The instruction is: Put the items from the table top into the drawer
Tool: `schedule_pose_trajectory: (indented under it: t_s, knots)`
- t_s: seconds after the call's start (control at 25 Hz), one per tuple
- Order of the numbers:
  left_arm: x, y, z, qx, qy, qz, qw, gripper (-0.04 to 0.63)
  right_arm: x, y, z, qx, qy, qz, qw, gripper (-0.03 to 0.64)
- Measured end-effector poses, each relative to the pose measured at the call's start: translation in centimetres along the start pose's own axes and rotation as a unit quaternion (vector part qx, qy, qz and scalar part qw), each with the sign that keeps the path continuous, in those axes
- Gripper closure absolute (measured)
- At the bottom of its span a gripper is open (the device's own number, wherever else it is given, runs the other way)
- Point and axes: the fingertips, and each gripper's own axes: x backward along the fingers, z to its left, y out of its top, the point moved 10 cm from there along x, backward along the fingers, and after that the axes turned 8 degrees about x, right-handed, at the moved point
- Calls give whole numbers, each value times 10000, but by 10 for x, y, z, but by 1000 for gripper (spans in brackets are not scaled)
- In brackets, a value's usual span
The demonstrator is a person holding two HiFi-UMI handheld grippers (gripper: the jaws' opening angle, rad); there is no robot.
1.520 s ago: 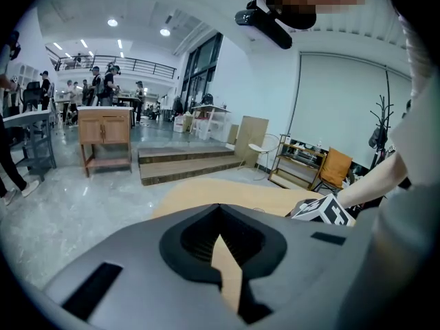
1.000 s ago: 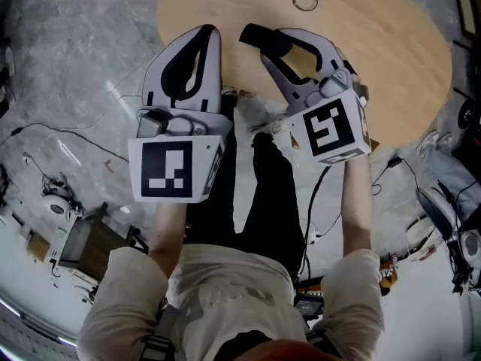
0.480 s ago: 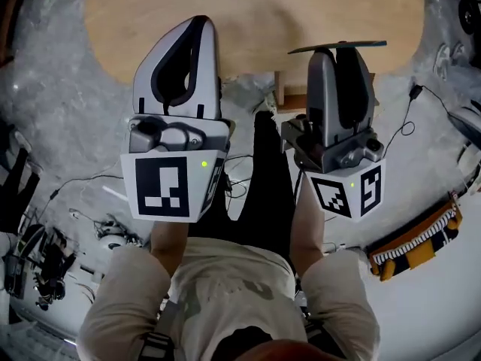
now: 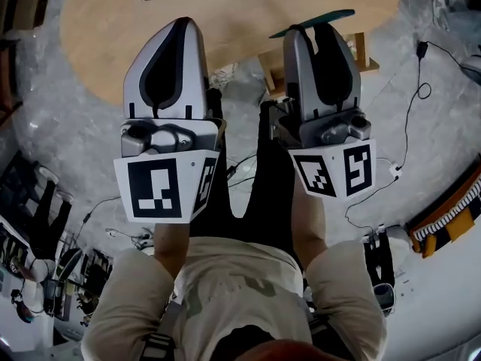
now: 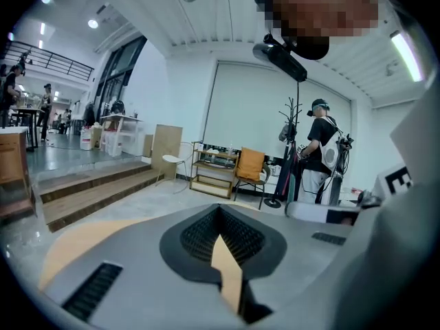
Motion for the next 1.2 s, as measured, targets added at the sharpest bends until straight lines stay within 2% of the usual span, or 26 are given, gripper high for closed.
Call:
schedule_pose_trajectory:
  t_s: [0.12, 0.24, 0.32, 0.4, 0.52, 0.6, 0.68, 1.0, 1.12, 1.2]
  knots:
    - [2, -10, -5, -70, -64, 168, 9998, 588, 6, -46, -32, -129, -828, 598, 9947, 466]
    - [0, -19, -8, -112, -39, 326, 9994, 588, 17, -110, -68, -398, -1668, 1368, 9756, 466]
    - [-1, -24, -7, -155, -37, 411, 9990, 588, 29, -154, -88, -785, -2129, 1886, 9555, 466]
    - [-2, -31, -12, -221, -64, 483, 9986, 588, 46, -192, -106, -1307, -2508, 2361, 9297, 465]
    - [-5, -38, -21, -300, -102, 585, 9978, 588, 67, -236, -125, -2056, -2861, 2899, 8899, 465]
    - [-7, -37, -17, -320, -127, 640, 9974, 588, 69, -251, -125, -2131, -2992, 3151, 8751, 465]
    - [-5, -36, -13, -332, -154, 667, 9971, 588, 68, -259, -122, -1969, -3026, 3329, 8711, 465]
    - [-20, -42, -17, -304, -168, 670, 9971, 588, 53, -270, -135, -1727, -2878, 3504, 8744, 465]
    - [-22, -44, -18, -322, -170, 670, 9971, 588, 47, -278, -137, -1974, -2591, 3570, 8755, 465]
    - [-21, -44, -17, -343, -160, 675, 9970, 588, 44, -283, -136, -2244, -2428, 3679, 8691, 437]
